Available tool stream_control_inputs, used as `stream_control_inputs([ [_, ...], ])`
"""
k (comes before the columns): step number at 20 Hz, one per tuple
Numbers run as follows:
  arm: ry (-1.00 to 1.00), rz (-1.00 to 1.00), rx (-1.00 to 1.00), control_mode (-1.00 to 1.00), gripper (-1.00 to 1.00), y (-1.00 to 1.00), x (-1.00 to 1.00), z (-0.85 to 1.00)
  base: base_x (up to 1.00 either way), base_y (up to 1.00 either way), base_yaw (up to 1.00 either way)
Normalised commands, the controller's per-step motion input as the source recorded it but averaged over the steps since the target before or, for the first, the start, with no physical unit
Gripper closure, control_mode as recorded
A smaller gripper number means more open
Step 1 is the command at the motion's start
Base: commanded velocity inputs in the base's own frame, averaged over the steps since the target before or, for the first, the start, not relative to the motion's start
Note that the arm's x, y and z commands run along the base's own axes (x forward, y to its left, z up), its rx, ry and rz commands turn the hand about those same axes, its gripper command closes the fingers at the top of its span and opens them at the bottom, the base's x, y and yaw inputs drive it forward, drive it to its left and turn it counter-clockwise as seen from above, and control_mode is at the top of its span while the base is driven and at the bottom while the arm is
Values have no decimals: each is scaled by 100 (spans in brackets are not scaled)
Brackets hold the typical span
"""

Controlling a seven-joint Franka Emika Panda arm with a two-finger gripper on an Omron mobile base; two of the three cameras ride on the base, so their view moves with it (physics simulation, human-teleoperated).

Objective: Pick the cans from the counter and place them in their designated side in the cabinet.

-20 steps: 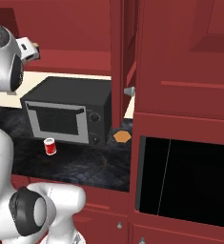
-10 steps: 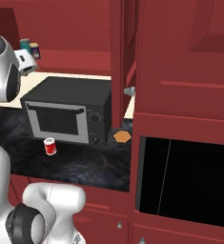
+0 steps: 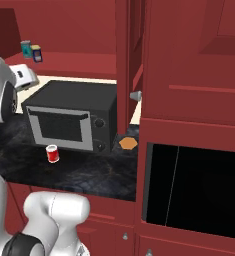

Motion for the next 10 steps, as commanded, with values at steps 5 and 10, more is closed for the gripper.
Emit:
stream_control_inputs([
  [5, 5, -10, 0, -100, -100, -11, -27, -17, 0, 0, 0],
  [10, 9, -10, 0, -100, -100, -11, -20, -15, 0, 0, 0],
])
